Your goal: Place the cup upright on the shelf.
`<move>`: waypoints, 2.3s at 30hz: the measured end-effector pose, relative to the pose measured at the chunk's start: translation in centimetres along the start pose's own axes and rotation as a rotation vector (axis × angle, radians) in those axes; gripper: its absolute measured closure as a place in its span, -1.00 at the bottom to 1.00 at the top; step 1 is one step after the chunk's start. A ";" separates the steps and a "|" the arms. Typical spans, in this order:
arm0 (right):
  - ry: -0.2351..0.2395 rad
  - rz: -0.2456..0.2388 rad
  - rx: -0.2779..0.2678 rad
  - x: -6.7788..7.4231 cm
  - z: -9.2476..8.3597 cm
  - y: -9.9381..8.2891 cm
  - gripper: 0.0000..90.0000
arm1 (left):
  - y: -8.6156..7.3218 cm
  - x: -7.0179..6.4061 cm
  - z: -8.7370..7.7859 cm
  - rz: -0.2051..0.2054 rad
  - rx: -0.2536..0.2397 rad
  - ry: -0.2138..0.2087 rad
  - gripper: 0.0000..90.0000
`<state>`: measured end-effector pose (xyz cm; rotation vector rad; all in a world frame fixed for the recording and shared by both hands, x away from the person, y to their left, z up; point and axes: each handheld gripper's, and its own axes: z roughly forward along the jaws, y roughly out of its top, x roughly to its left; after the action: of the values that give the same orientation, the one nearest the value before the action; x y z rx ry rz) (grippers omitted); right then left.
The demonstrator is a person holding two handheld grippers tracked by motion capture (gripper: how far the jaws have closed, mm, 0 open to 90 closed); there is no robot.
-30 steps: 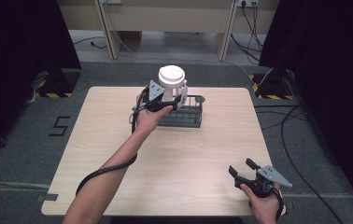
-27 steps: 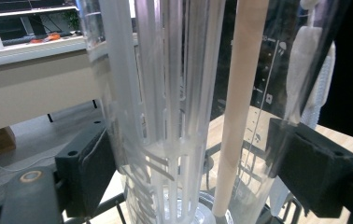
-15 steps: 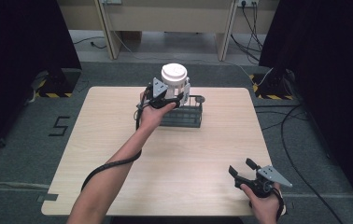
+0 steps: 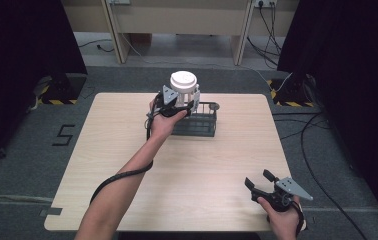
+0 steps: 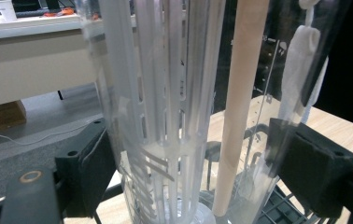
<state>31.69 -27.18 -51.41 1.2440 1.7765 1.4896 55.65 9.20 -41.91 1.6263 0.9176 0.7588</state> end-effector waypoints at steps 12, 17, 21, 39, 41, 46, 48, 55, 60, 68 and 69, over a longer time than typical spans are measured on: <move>0.002 -0.001 0.000 0.0 0.0 0.0 -0.64 | -1.1 -0.3 0.6 -0.016 0.020 -0.006 -0.61; 0.003 0.002 0.002 0.0 0.0 0.0 -0.64 | -1.3 -0.4 0.8 -0.024 0.031 -0.003 -0.61; 0.003 0.000 0.001 0.0 0.0 0.0 -0.64 | -1.7 -0.4 0.9 -0.030 0.046 -0.003 -0.61; 0.004 0.002 0.000 0.0 0.0 0.0 -0.64 | -2.8 -0.5 1.3 -0.038 0.078 0.003 -0.62; 0.004 0.002 0.001 0.0 0.0 0.0 -0.64 | -2.8 -0.5 1.3 -0.033 0.076 0.002 -0.62; 0.006 0.002 0.002 0.0 0.0 0.0 -0.64 | -2.9 -0.6 1.2 -0.031 0.066 0.005 -0.63; 0.006 0.001 0.002 0.0 0.0 0.0 -0.65 | -3.0 -0.7 1.1 -0.026 0.061 0.013 -0.63; 0.007 0.001 0.006 0.0 0.0 0.0 -0.65 | -3.0 -0.8 0.8 -0.023 0.044 0.014 -0.68; 0.008 0.000 0.006 0.0 0.1 0.0 -0.65 | -3.2 -0.8 0.2 -0.016 0.036 0.012 -0.68; 0.004 -0.006 0.011 0.0 0.1 0.0 -0.65 | -3.3 -1.0 -0.9 -0.006 0.022 0.006 -0.69; 0.004 -0.002 0.012 0.1 0.1 0.0 -0.65 | -3.3 -1.0 -1.0 -0.005 0.023 0.005 -0.69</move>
<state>31.75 -27.09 -51.39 1.2458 1.7915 1.4839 53.66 9.26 -44.89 1.6423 0.9371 0.7512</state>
